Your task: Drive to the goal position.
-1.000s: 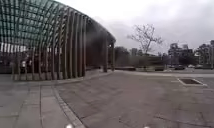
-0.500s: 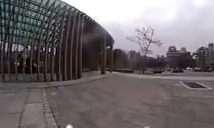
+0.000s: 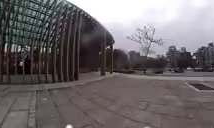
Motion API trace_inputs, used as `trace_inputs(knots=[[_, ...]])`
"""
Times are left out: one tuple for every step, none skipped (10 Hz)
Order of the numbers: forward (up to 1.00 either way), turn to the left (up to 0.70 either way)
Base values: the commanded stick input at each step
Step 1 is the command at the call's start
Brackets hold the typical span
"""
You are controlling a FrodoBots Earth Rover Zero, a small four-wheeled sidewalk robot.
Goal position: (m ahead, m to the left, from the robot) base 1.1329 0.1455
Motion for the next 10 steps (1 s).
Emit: trace_inputs(knots=[[0.7,0.0],[0.7,0.0],[0.7,0.0],[0.7,0.0],[0.7,0.0],[0.7,0.0],[0.7,0.0],[0.7,0.0],[0.7,0.0],[0.7,0.0]])
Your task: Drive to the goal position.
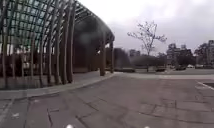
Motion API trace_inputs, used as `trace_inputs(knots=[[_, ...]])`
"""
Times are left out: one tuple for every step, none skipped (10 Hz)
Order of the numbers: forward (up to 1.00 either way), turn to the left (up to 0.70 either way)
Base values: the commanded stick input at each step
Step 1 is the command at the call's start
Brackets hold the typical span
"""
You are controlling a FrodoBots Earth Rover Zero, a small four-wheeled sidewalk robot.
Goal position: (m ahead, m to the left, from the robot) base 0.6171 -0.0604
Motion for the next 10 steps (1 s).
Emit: trace_inputs(knots=[[0.7,0.0],[0.7,0.0],[0.7,0.0],[0.7,0.0],[0.7,0.0],[0.7,0.0],[0.7,0.0],[0.7,0.0],[0.7,0.0],[0.7,0.0]])
